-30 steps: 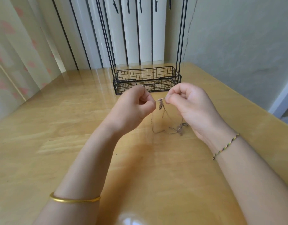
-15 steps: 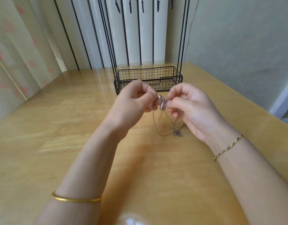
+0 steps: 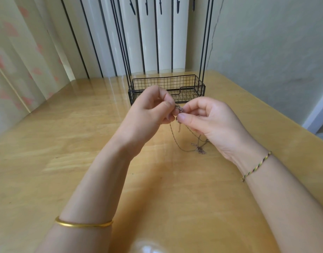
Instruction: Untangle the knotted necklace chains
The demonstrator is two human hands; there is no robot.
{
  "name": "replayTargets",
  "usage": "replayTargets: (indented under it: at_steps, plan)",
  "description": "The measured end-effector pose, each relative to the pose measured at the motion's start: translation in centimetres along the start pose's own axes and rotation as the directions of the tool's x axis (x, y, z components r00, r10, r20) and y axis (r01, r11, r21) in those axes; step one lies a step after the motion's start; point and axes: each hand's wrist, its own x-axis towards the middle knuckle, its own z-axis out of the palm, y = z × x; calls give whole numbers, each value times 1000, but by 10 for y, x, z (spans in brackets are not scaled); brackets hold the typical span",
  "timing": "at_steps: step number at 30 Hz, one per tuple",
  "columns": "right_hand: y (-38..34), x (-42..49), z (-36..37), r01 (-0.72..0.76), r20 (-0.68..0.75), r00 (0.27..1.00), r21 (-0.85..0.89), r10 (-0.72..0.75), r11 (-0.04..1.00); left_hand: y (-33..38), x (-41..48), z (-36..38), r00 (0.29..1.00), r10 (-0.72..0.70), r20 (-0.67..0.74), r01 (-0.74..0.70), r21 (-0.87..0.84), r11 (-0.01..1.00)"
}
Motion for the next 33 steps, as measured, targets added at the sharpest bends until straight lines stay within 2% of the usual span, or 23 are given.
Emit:
replayTargets:
  at_steps: [4,9,16,21,29,31,33]
  plan:
    - [-3,-1,0,35,-2,999,-17,-35,999,-1,0,0,998,-55,-34,54,-25,998]
    - [-3,-2,-1,23,-14,1000,-26,-24,999,0,0,-1,996,-79,-42,81,54,995]
    - [-2,-2,-2,9,-43,999,-18,-9,1000,9,-3,-4,996,91,-3,-88,223,971]
    - [-2,-2,-4,8,-44,999,-58,-10,998,7,-2,-1,981,195,-11,-176,389,904]
    - [-3,-2,-3,60,5,998,-102,-60,993,3,-1,-1,941,337,32,-286,605,743]
    - [-5,-3,-2,70,7,998,-78,-70,994,1,0,-1,930,365,40,-308,628,714]
    - [-6,-3,-3,75,-1,997,-50,-75,996,2,0,-2,932,362,25,-298,619,726]
